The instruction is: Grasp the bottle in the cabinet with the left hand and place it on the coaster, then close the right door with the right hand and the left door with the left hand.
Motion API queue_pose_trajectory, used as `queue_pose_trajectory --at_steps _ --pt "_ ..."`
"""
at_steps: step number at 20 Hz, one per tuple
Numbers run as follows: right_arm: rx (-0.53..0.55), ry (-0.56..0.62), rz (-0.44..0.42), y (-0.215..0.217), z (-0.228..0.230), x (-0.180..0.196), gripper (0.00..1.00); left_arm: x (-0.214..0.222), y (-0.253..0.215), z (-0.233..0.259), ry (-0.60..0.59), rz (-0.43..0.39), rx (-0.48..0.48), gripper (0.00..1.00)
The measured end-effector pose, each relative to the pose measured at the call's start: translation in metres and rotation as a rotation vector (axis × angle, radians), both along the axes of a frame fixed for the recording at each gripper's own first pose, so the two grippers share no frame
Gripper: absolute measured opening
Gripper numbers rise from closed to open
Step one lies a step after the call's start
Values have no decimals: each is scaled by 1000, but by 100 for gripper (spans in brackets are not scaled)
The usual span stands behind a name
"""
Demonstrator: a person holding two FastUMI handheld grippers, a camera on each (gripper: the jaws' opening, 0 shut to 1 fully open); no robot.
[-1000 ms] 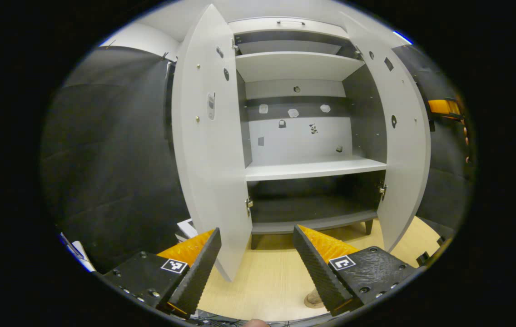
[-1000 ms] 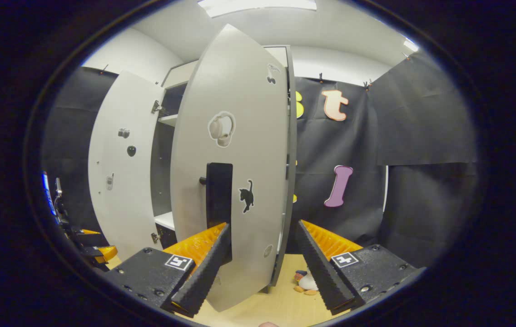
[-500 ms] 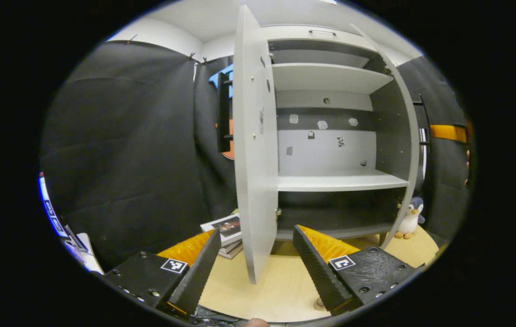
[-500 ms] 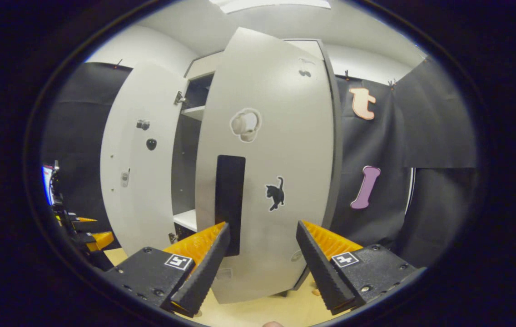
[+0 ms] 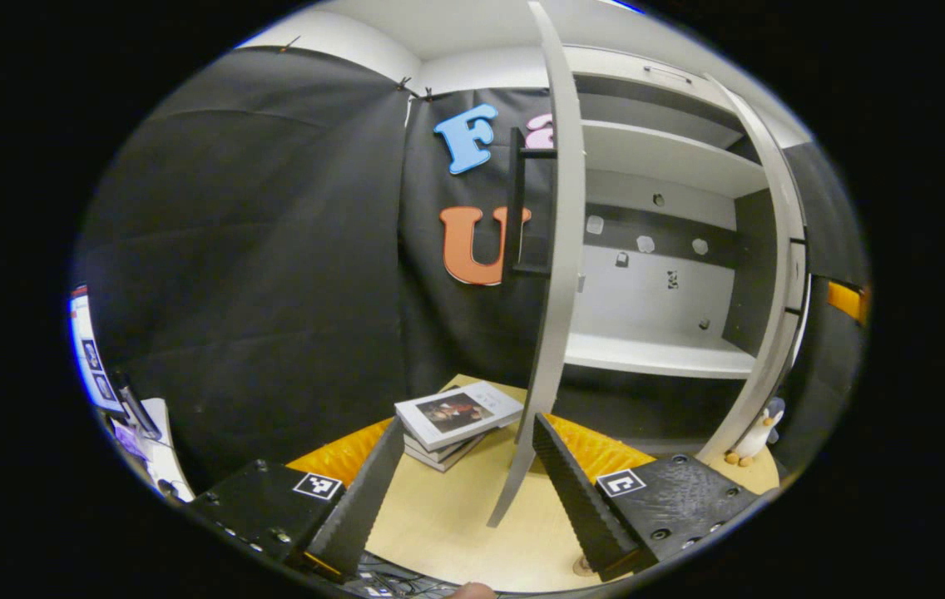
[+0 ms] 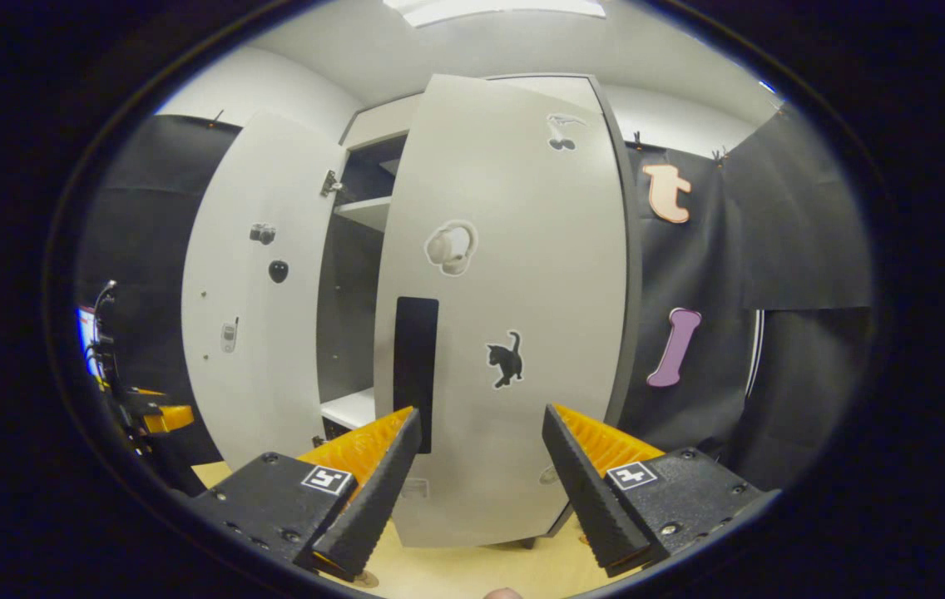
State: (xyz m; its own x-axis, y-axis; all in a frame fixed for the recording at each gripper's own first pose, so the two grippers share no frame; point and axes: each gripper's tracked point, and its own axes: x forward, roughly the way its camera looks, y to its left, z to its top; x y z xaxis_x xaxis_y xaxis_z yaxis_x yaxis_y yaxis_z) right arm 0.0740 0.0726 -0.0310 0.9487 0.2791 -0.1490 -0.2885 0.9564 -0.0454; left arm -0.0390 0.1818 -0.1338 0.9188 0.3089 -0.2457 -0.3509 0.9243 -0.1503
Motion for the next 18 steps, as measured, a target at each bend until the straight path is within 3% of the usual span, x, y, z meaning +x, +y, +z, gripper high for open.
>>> queue_pose_trajectory --at_steps 1,2,6,7,8,9,10,11,12,13,14,16,17,18 --pt "-1 -4 -11 -4 -1 -1 96 5 7 3 -3 9 10 92" --pt "-5 -2 -29 -11 -3 -2 96 7 14 4 5 19 12 99" --pt "-23 20 -73 -34 -14 -12 96 19 37 32 -25 40 31 96" --pt "-20 22 -85 -40 -14 -15 92 21 42 32 -5 44 15 96" --pt "-12 25 -95 -45 -15 -18 96 24 47 35 0 49 -2 99" --pt "1 28 -108 -49 -16 -19 96 29 52 44 -6 54 -9 92" --pt "25 38 -119 -53 -19 -21 96 32 57 51 -12 54 -7 92" --pt "44 59 -119 -54 -25 -23 96 33 63 58 -12 60 5 99" --pt "55 78 -123 -56 -31 -26 92 35 66 64 -11 61 25 92" --pt "55 90 -131 -59 -35 -27 96 38 69 69 -12 63 42 99" --pt "53 94 -142 -64 -37 -29 92 41 67 74 -18 53 50 98" --pt "56 86 -159 -71 -35 -32 92 45 60 80 -24 30 34 96" --pt "60 84 -165 -73 -34 -34 96 47 59 84 -33 22 36 99" --pt "64 84 -169 -75 -34 -36 92 48 60 90 -43 26 49 92"
